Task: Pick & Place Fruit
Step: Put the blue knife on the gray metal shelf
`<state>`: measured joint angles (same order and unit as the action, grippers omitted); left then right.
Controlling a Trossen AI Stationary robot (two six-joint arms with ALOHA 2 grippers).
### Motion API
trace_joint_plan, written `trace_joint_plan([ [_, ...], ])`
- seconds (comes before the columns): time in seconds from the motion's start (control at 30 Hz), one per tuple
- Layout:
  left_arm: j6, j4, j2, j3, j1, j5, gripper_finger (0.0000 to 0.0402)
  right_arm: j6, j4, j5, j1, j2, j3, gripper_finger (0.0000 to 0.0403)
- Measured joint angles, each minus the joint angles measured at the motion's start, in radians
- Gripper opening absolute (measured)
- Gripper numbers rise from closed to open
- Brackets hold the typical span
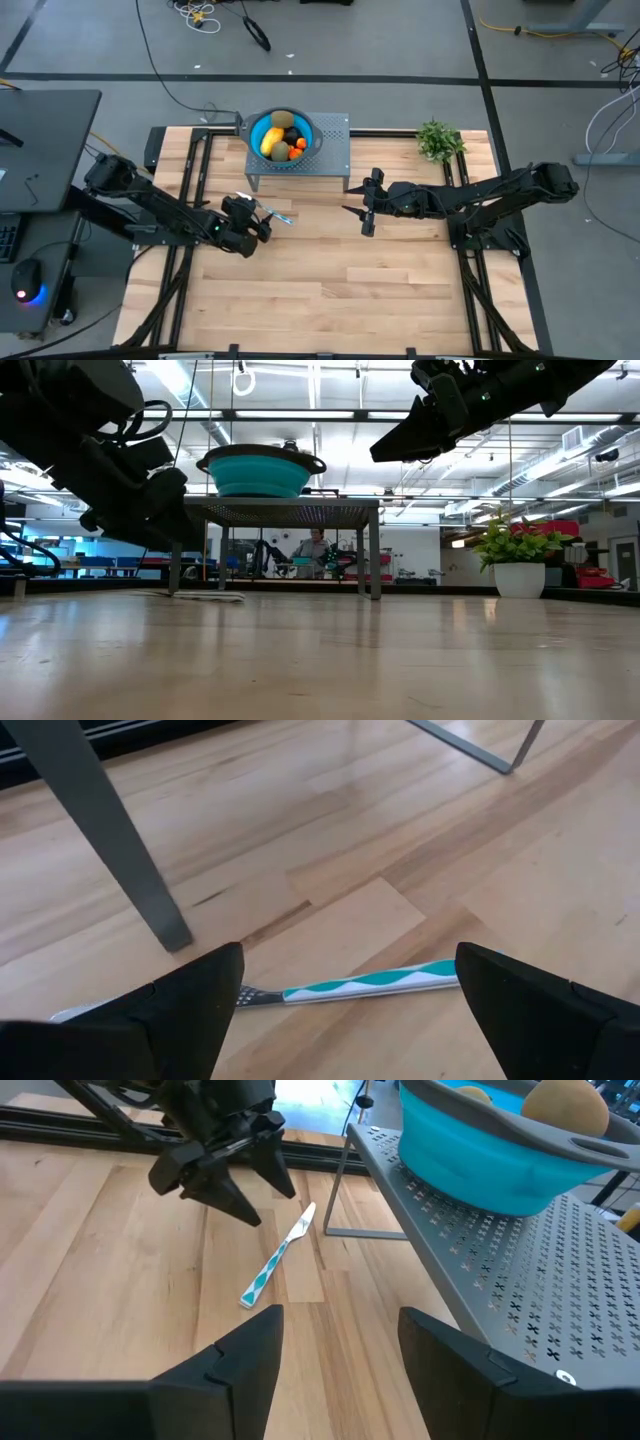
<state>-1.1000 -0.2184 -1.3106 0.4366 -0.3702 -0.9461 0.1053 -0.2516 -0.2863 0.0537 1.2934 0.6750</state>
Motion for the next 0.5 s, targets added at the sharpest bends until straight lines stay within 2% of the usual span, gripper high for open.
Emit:
trace_joint_plan([
  [0.5, 0.005, -0.001, 0.000, 0.000, 0.001, -0.029, 0.0373, 0.000, 0.000, 0.000, 0.000, 0.000, 0.000, 0.0208],
])
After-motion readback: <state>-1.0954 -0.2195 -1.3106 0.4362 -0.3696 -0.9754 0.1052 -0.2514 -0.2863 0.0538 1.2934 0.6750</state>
